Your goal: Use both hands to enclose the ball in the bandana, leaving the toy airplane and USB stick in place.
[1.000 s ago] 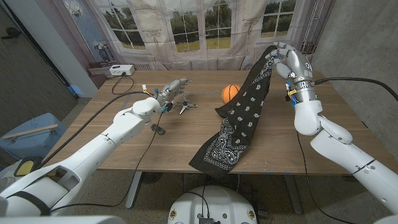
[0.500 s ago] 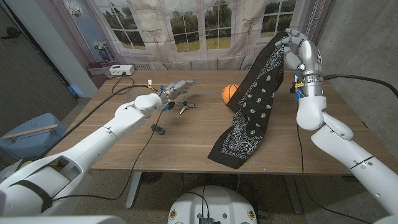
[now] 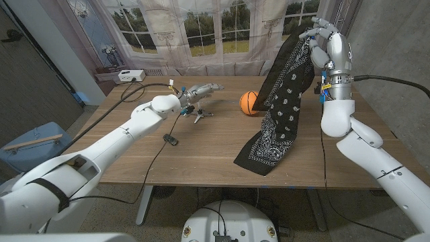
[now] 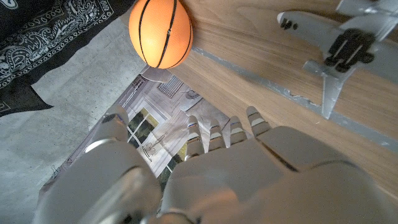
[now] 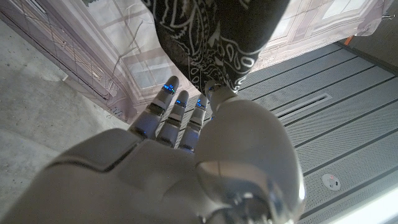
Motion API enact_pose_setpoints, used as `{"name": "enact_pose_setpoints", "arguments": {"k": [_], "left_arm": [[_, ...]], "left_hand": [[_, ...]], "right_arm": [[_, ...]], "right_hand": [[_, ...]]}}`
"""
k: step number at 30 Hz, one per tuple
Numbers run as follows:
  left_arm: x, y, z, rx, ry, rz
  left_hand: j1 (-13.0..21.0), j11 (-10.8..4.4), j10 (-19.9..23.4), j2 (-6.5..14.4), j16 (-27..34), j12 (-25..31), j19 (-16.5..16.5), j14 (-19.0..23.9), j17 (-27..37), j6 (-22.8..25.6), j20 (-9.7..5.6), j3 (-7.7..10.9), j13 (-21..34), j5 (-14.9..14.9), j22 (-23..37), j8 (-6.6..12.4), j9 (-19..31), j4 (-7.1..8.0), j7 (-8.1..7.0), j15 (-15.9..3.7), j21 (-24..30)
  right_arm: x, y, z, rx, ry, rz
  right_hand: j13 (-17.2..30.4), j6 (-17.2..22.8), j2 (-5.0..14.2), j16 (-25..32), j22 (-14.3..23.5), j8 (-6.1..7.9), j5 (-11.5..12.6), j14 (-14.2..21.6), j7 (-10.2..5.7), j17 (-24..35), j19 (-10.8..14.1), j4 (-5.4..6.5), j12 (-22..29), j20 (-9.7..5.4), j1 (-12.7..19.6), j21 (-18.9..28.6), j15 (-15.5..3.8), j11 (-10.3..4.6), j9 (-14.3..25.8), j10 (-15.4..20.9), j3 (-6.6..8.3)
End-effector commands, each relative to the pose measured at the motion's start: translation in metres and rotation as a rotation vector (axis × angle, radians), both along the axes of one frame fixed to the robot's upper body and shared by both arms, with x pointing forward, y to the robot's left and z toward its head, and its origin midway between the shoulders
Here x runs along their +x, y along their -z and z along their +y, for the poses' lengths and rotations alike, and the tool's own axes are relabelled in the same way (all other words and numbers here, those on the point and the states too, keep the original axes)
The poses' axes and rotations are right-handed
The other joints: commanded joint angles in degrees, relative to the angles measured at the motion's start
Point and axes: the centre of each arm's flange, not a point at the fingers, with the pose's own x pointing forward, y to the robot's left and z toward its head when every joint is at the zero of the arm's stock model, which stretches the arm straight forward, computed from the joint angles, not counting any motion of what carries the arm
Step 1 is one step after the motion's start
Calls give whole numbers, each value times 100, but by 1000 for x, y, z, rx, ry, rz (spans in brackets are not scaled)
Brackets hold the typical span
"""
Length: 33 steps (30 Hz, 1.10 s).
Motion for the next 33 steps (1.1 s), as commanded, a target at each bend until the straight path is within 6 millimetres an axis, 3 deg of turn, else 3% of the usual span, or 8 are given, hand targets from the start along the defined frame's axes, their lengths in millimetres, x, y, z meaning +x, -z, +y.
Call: {"name": "enact_pose_setpoints", "arguments": {"k": [1,8,18,20,25,29,33], "left_arm": [[1,-18,-33,109,122,-70],[-8,-27,-51,187,230,-138],[-26,-36,-71,295,248,-211],[-27,-37,-74,305,244,-221],[-29,-40,-80,314,232,-247],[-28,-40,-84,294,220,-265],[-27,-40,-86,277,198,-291]], "left_hand": [[57,27,-101,-138,-15,-26,-79,-112,21,-116,35,-91,21,88,1,-51,24,11,1,22,-11],[139,46,-272,-219,-32,-70,-176,-253,25,-207,32,-197,26,182,3,-53,26,18,-4,61,-42],[336,95,-373,-226,-3,-57,-191,-326,28,-261,25,-323,37,342,5,-27,30,9,-166,140,-32],[422,76,-369,-191,8,-44,-156,-318,26,-251,21,-329,38,386,6,-12,31,6,-230,143,-15],[921,-17,-249,-2,57,38,-7,-219,17,-37,22,-303,34,549,4,88,37,16,-610,112,48],[1380,-213,-79,195,79,106,161,-95,4,299,25,-232,23,556,-3,188,35,34,-896,2,102],[1655,-353,107,300,116,166,314,99,-5,512,22,-204,16,501,-14,222,33,47,-933,-102,144]], "right_arm": [[-10,-11,11,-24,10,-45],[-10,-16,16,-28,44,-46],[-13,-21,22,-25,21,-60],[-14,-22,24,-26,20,-65],[-17,-24,28,-41,0,-78],[-21,-25,30,-47,-17,-94],[-26,-26,33,-53,-42,-106]], "right_hand": [[30,67,-29,-24,14,38,63,65,-6,4,39,-31,-26,15,-12,40,-693,32,-13,43,1],[31,98,-36,-43,15,61,83,73,24,-1,37,-42,-43,26,-16,45,-698,-8,-28,50,11],[32,96,-42,-66,16,70,103,72,43,-6,16,-48,-61,36,-27,43,-694,-22,-47,62,21],[32,98,-44,-69,17,73,107,78,45,-7,15,-50,-64,37,-29,44,-691,-31,-50,66,24],[32,98,-49,-79,17,78,116,85,45,-10,19,-59,-64,41,-29,49,-686,-25,-61,93,31],[33,108,-58,-89,18,88,125,96,61,-15,23,-69,-60,44,-30,54,-691,-8,-72,134,38],[33,130,-62,-99,18,101,133,104,66,-17,29,-73,-66,41,-36,59,-695,-27,-83,150,45]]}}
